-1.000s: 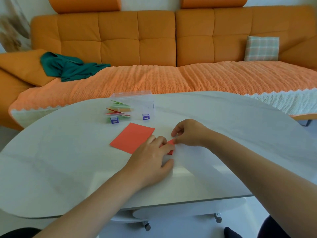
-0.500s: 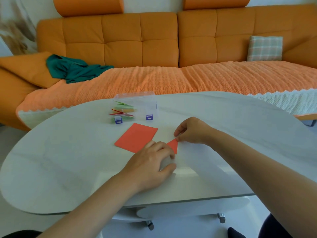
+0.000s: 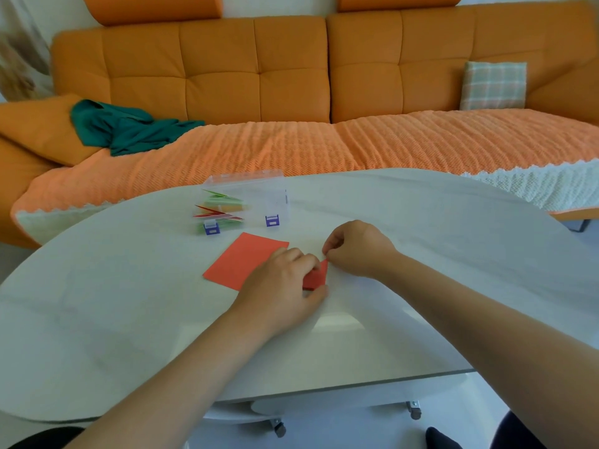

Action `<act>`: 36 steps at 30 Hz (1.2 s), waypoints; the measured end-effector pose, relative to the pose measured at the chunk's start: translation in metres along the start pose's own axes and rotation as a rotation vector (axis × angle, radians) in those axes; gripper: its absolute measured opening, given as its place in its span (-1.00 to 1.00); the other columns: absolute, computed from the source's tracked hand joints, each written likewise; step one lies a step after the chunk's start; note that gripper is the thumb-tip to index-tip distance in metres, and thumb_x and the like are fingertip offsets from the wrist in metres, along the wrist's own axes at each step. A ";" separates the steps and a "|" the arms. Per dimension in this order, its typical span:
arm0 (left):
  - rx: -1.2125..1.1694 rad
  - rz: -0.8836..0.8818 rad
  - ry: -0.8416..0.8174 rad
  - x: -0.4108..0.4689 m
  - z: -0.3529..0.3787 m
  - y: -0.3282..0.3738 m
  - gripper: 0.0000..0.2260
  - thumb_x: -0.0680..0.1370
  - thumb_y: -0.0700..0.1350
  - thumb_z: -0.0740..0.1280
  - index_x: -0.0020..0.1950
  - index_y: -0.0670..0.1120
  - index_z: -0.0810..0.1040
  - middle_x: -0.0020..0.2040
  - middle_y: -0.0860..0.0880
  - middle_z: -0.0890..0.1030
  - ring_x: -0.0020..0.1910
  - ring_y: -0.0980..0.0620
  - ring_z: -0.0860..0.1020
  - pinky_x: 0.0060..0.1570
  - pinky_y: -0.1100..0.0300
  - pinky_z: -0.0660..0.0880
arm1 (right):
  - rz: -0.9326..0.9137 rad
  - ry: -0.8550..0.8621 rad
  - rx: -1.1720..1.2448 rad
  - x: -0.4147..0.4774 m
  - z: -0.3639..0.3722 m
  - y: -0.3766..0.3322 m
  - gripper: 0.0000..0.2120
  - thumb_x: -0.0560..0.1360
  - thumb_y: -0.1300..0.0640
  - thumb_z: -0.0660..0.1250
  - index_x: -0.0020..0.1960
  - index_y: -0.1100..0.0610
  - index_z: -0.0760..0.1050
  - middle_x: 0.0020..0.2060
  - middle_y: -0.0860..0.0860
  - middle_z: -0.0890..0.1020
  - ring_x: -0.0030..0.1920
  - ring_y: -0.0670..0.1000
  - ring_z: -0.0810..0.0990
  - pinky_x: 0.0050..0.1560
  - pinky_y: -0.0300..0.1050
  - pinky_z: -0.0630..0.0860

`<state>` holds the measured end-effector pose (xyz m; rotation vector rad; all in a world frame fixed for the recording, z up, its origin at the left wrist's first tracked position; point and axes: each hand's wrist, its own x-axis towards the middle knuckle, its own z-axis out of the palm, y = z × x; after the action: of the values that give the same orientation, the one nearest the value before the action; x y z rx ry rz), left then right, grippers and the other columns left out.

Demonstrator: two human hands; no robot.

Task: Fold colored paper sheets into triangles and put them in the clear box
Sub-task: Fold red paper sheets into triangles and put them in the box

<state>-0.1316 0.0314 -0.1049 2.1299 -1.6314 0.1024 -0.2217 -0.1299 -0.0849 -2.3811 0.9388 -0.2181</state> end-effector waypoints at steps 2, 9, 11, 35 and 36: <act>0.047 0.036 0.048 -0.001 -0.001 0.000 -0.73 0.56 0.11 0.19 -0.10 -0.01 0.59 -0.22 0.07 0.56 -0.15 0.02 0.45 -0.26 0.09 0.47 | -0.041 0.009 -0.018 -0.001 0.000 0.000 -0.80 0.46 0.14 0.26 -0.12 -0.08 0.64 -0.18 -0.20 0.63 -0.11 -0.10 0.59 -0.09 -0.14 0.58; -0.182 -0.114 0.146 0.000 -0.013 -0.007 -0.78 0.57 -0.04 0.26 -0.24 -0.01 0.59 -0.42 0.06 0.51 -0.40 0.04 0.48 -0.38 0.09 0.45 | -0.309 -0.154 0.165 -0.016 -0.012 0.000 -0.87 0.44 0.10 0.39 -0.09 -0.12 0.65 -0.02 -0.19 0.62 -0.02 -0.16 0.57 -0.05 -0.27 0.48; -0.317 -0.212 0.162 0.001 -0.019 -0.004 -0.75 0.59 -0.09 0.30 -0.30 0.00 0.58 -0.42 0.07 0.52 -0.39 0.06 0.45 -0.37 0.18 0.41 | -0.317 -0.132 0.222 -0.017 -0.013 -0.004 -0.93 0.48 0.09 0.42 -0.13 -0.05 0.67 -0.15 -0.18 0.68 -0.09 -0.17 0.61 -0.11 -0.34 0.46; -0.776 -0.445 -0.023 0.002 -0.042 -0.003 -0.88 0.59 -0.18 0.37 -0.09 -0.17 0.66 -0.25 -0.05 0.72 -0.26 -0.03 0.70 -0.17 0.11 0.67 | -0.321 -0.069 0.316 -0.029 -0.009 -0.025 -0.85 0.50 0.12 0.37 -0.24 0.01 0.62 -0.31 -0.10 0.68 -0.32 -0.16 0.57 -0.27 -0.22 0.54; -0.761 -0.446 -0.021 0.002 -0.042 -0.004 -0.88 0.59 -0.18 0.37 -0.11 -0.17 0.66 -0.26 -0.05 0.72 -0.24 -0.03 0.70 -0.16 0.10 0.67 | -0.319 -0.078 0.297 -0.029 -0.010 -0.024 -0.85 0.50 0.12 0.37 -0.24 0.01 0.63 -0.32 -0.10 0.67 -0.33 -0.17 0.56 -0.28 -0.24 0.54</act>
<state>-0.1186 0.0468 -0.0680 1.8048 -0.9329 -0.5852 -0.2326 -0.1009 -0.0622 -2.2303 0.4503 -0.3562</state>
